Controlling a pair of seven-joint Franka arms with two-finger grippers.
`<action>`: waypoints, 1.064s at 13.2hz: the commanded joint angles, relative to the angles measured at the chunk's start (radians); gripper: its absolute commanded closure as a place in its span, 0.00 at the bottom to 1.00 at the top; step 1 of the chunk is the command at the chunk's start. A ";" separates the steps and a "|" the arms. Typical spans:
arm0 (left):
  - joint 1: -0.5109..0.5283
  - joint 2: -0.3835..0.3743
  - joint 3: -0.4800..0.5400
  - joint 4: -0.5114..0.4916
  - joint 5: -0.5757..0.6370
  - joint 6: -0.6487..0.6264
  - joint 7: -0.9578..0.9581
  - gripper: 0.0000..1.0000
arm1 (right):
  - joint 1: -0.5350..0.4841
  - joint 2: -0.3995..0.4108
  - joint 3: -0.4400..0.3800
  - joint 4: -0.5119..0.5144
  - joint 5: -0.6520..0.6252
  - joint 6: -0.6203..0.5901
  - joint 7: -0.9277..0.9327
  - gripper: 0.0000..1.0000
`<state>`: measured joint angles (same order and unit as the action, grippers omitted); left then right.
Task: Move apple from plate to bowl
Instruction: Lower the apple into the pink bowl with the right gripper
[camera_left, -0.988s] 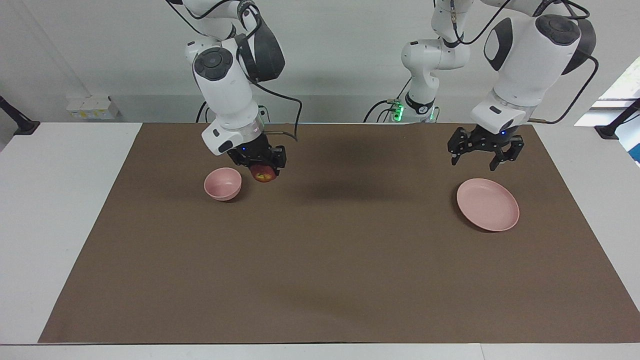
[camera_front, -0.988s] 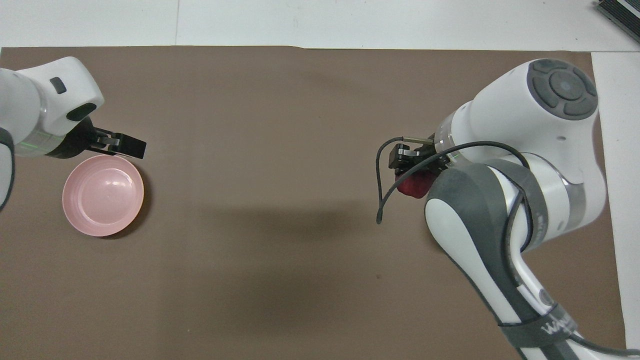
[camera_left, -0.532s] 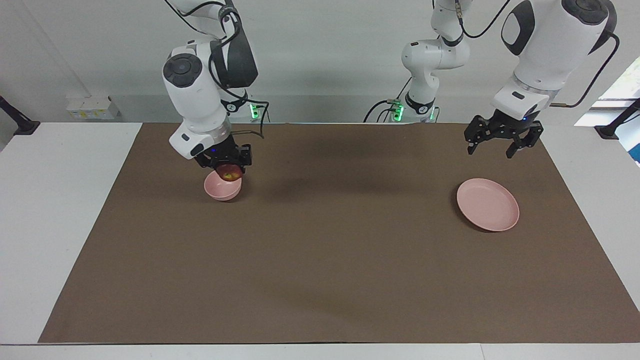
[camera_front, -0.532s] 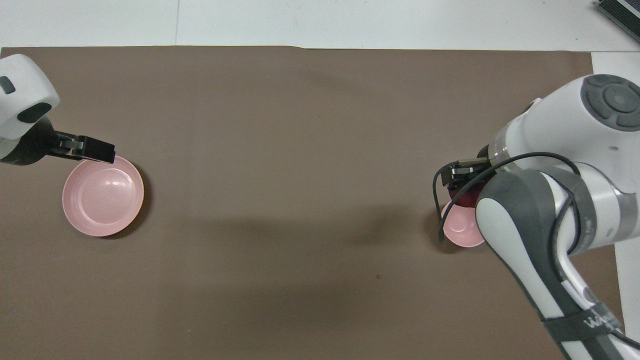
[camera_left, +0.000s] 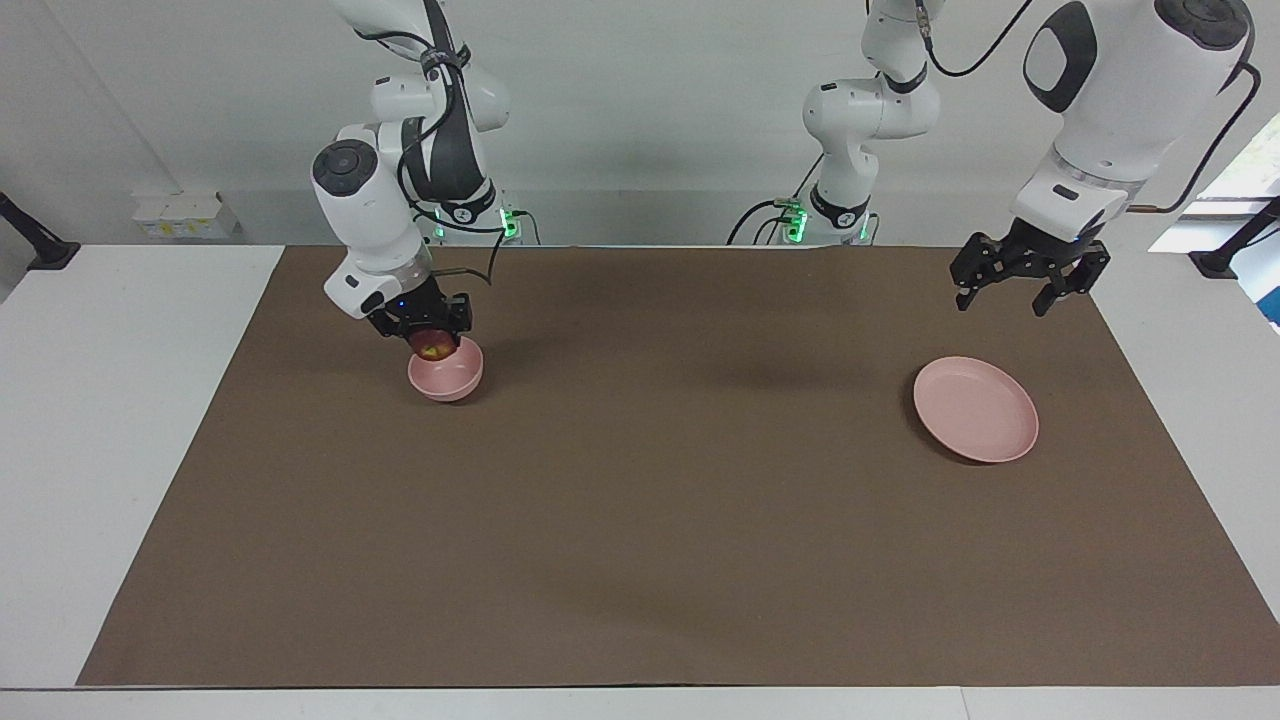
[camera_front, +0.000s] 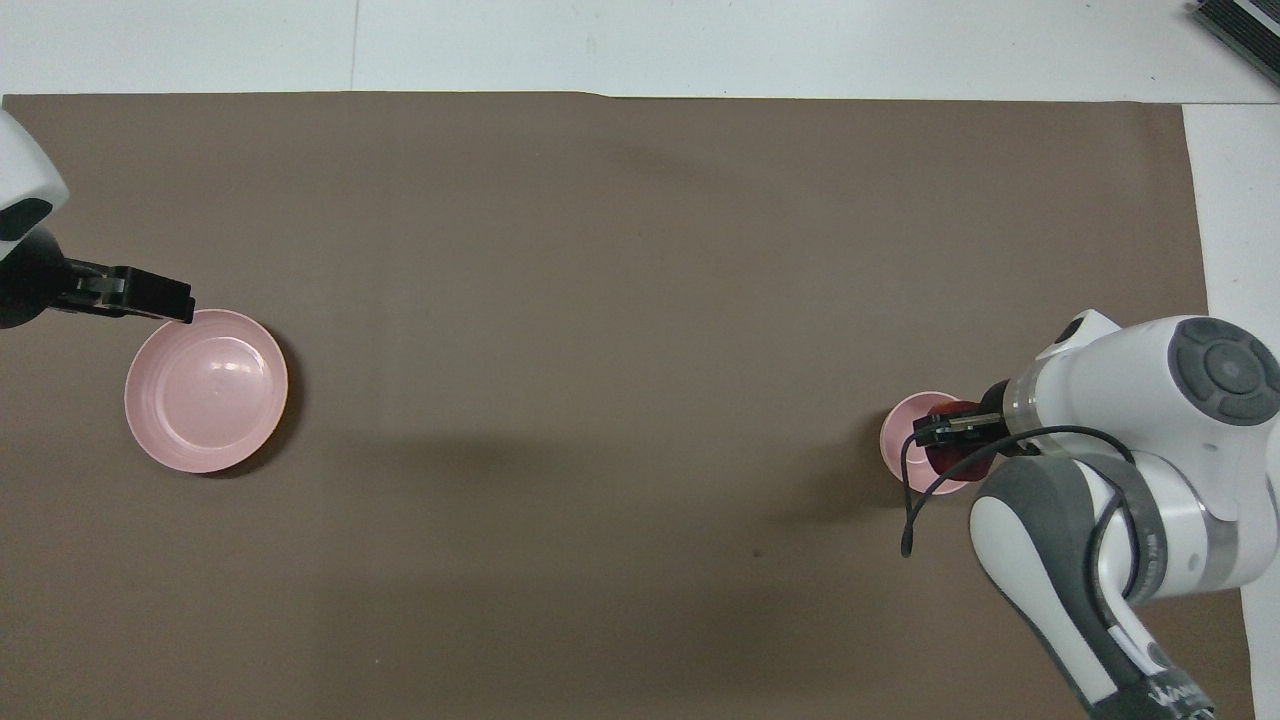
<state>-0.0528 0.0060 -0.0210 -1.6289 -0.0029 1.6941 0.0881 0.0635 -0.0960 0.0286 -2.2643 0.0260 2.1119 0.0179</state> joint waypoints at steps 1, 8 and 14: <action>-0.071 -0.003 0.078 0.036 0.009 -0.034 0.019 0.00 | -0.011 -0.001 0.008 -0.069 -0.018 0.095 -0.010 0.95; -0.055 0.000 0.082 0.093 0.009 -0.148 0.047 0.00 | -0.011 0.096 0.008 -0.184 -0.018 0.358 0.005 0.12; -0.035 -0.009 0.084 0.095 -0.043 -0.189 0.064 0.00 | -0.013 0.078 0.007 0.044 -0.018 0.096 0.014 0.00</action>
<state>-0.0961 0.0010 0.0550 -1.5529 -0.0244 1.5328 0.1326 0.0630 -0.0110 0.0292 -2.3145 0.0259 2.3095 0.0187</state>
